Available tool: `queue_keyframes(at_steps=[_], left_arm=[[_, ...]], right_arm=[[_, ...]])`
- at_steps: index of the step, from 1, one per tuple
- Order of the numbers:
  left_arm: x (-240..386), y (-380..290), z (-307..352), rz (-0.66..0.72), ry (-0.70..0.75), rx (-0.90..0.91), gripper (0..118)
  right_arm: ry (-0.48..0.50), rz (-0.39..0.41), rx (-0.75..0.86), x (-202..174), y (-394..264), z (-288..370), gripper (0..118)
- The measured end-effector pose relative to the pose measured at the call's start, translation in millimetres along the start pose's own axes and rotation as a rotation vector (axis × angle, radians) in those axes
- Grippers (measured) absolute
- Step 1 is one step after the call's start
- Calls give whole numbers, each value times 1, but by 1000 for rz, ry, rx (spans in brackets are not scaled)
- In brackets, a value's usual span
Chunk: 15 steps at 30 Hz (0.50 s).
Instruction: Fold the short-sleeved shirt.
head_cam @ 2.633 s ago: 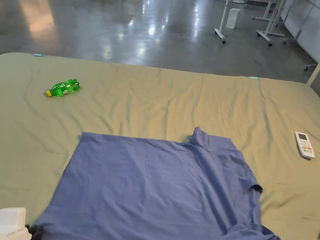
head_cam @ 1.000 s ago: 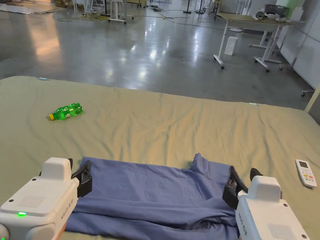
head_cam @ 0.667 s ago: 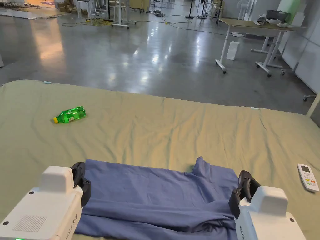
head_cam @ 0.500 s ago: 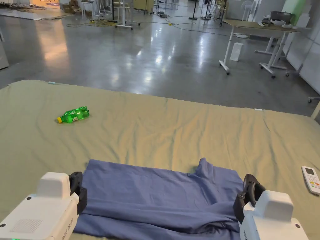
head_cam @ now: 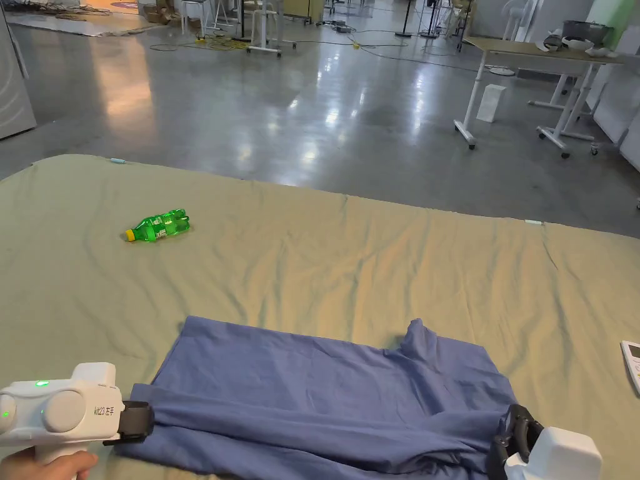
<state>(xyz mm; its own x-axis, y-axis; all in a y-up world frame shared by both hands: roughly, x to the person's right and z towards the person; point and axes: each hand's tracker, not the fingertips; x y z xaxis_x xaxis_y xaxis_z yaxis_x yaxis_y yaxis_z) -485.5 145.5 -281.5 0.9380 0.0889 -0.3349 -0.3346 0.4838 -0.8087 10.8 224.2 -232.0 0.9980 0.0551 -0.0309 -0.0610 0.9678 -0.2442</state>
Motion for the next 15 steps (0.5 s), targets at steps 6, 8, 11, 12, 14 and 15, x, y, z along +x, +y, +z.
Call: queue_keyframes(at_steps=[6, 8, 11, 12, 14, 15], left_arm=[[19, -10, -26, -106, 91, -117, 71], [29, -10, -17, -111, 117, -107, 62], [32, -14, -15, -161, 84, -101, 16], [37, -15, -14, -183, 80, -101, 7], [41, -18, -14, -204, 70, -108, 7], [42, -20, -13, -223, 83, -108, 7]], right_arm=[[-19, 10, -55, 11, -10, -3, 0], [-28, -7, -94, 16, -15, -4, 0], [-37, -2, -117, 23, -19, -9, 0], [-38, -2, -140, 26, -21, -12, 0], [-42, -10, -183, 34, -24, -19, 0], [-44, -6, -215, 40, -26, -24, 1]])
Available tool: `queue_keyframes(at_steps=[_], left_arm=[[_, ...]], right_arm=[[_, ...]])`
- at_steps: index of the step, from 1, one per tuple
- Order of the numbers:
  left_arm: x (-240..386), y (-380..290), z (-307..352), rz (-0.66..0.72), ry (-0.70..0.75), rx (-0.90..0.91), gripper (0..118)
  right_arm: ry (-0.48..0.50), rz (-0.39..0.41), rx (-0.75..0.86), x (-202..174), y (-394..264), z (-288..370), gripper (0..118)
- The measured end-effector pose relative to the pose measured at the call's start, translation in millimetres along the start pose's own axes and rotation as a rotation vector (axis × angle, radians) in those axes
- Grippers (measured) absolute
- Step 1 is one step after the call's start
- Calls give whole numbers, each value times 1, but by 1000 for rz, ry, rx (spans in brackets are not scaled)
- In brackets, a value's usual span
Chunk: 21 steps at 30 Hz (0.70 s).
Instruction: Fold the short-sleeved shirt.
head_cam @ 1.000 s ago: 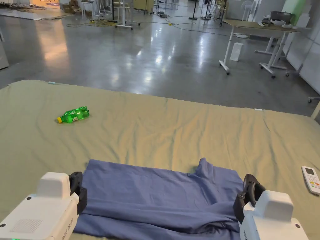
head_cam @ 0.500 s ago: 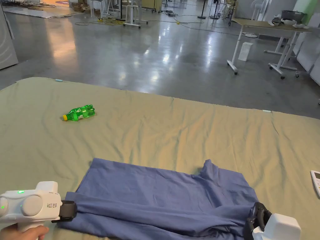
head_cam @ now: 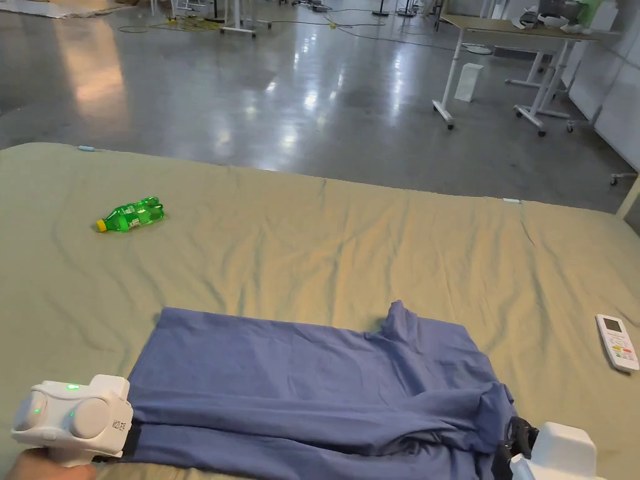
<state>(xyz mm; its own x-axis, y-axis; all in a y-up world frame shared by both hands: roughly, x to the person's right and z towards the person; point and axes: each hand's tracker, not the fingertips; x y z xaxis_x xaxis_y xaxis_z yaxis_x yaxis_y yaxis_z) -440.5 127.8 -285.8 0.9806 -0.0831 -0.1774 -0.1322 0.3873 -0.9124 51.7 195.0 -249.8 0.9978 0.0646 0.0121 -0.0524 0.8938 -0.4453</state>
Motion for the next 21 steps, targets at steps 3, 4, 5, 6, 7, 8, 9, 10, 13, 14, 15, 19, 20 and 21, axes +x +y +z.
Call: queue_keyframes(at_steps=[3, 4, 5, 6, 7, 8, 9, 10, 13, 14, 15, 19, 20, 21], left_arm=[[-11, -1, 2, 22, -21, 18, 6], [-15, -2, 5, 39, -28, 26, 6], [-18, -3, 8, 43, -31, 37, 6], [-20, -4, 10, 42, -34, 51, 6], [-18, -7, 13, 37, -30, 58, 6], [-19, -7, 15, 38, -30, 67, 6], [-21, -8, 17, 43, -35, 79, 6], [-21, -9, 18, 45, -38, 85, 6], [-21, -10, 17, 49, -39, 93, 6], [-22, -10, 17, 50, -39, 96, 6], [-22, -11, 15, 51, -40, 95, 6], [-21, -15, 13, 42, -39, 106, 6], [-21, -15, 13, 41, -40, 109, 6], [-21, -16, 13, 39, -42, 114, 6]], right_arm=[[-6, 34, -123, 19, -3, -22, 35], [6, 41, -165, 24, -5, -29, 42], [25, 40, -209, 33, -9, -41, 45], [39, 41, -250, 39, -12, -52, 45], [42, 63, -312, 42, -14, -61, 55], [47, 64, -336, 44, -16, -69, 62], [60, 83, -369, 47, -19, -77, 64], [73, 97, -397, 47, -22, -84, 64], [112, 128, -501, 41, -33, -104, 64], [129, 132, -533, 39, -39, -109, 64], [142, 139, -559, 36, -44, -112, 59], [154, 143, -500, 29, -46, -107, 15], [155, 142, -497, 27, -46, -107, 8], [145, 149, -500, 27, -54, -116, 8]])
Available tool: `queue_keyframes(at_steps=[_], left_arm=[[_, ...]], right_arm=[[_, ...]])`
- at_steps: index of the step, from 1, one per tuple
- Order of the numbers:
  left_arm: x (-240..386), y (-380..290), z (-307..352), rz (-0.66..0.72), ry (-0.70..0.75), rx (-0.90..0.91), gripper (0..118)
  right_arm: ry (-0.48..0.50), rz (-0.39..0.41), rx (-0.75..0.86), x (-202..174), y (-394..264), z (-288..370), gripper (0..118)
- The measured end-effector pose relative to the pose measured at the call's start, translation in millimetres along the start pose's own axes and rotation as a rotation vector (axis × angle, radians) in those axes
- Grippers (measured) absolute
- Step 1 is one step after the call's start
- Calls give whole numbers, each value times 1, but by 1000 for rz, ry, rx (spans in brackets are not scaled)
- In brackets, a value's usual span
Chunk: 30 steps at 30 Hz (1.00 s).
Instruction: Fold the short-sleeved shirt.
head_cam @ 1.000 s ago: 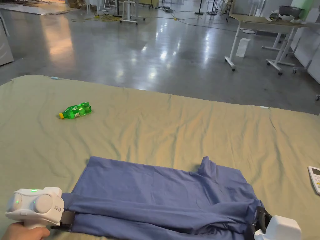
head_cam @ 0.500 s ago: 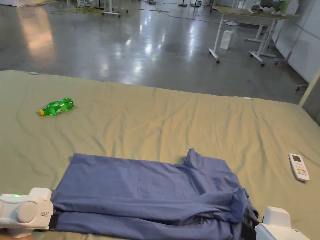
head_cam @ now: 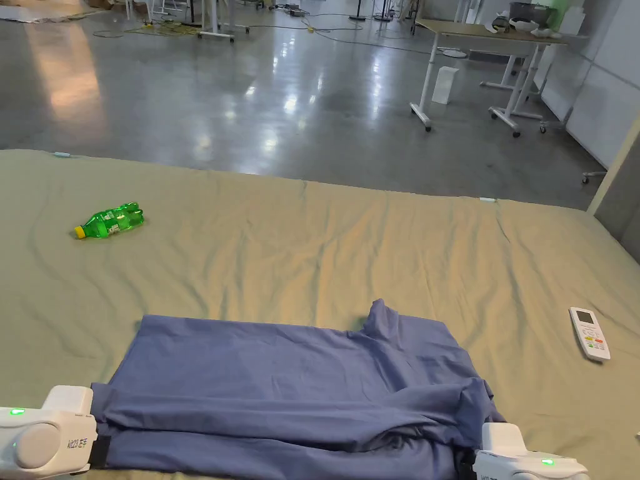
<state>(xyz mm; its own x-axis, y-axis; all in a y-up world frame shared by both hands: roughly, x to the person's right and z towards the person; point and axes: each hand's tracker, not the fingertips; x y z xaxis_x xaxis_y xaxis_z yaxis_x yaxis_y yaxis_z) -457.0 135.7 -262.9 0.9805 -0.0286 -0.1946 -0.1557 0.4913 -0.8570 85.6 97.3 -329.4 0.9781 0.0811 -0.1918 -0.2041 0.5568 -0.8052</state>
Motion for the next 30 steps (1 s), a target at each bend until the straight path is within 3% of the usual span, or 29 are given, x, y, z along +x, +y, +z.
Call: queue_keyframes(at_steps=[7, 19, 30], left_arm=[[-5, 0, 21, 4, -32, 80, 6], [-22, 32, 94, 41, -123, 231, 6], [-61, 2, 132, 83, -120, 233, 6]], right_arm=[[1, -40, 56, -2, 13, 38, 5], [36, -65, 202, 29, 52, 124, 5], [-8, 25, 182, 30, 17, 168, 5]])
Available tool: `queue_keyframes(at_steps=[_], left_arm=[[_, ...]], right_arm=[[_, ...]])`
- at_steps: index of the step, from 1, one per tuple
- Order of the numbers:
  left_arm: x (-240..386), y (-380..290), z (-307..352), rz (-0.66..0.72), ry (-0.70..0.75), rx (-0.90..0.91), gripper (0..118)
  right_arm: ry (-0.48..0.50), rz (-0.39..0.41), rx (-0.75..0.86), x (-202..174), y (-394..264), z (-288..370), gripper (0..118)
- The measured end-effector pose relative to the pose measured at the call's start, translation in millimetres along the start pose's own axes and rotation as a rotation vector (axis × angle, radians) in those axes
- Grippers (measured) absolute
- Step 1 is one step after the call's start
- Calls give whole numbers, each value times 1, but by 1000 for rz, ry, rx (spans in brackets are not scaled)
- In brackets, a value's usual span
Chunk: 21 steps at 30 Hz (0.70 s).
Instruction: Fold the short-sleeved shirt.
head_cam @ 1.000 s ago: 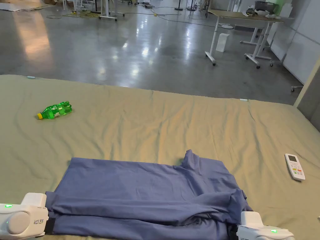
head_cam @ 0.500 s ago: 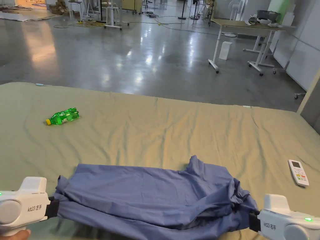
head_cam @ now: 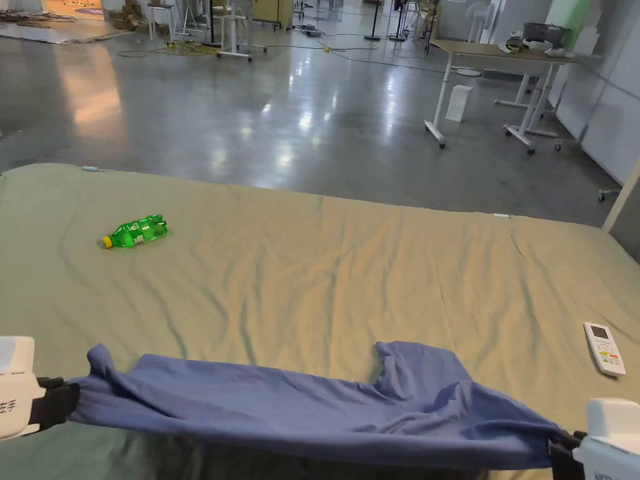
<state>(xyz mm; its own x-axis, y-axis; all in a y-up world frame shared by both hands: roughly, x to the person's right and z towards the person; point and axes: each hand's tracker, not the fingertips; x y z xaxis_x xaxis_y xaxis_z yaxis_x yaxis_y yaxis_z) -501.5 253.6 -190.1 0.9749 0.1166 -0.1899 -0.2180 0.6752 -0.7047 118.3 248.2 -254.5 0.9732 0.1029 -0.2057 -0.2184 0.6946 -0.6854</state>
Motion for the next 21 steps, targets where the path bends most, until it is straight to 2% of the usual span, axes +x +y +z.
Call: queue_keyframes(at_steps=[6, 12, 14, 21], left_arm=[[-14, -54, 2, 33, 18, -112, 6], [-22, -118, -22, 62, 53, -259, 6], [-23, -132, -32, 56, 65, -277, 6], [-20, -144, -48, 61, 94, -285, 6]], right_arm=[[32, -15, -95, -9, -56, 13, 5], [27, -32, -245, -22, -127, -12, 5], [17, -11, -280, -36, -129, -5, 5], [-10, -21, -255, -38, -156, -35, 5]])
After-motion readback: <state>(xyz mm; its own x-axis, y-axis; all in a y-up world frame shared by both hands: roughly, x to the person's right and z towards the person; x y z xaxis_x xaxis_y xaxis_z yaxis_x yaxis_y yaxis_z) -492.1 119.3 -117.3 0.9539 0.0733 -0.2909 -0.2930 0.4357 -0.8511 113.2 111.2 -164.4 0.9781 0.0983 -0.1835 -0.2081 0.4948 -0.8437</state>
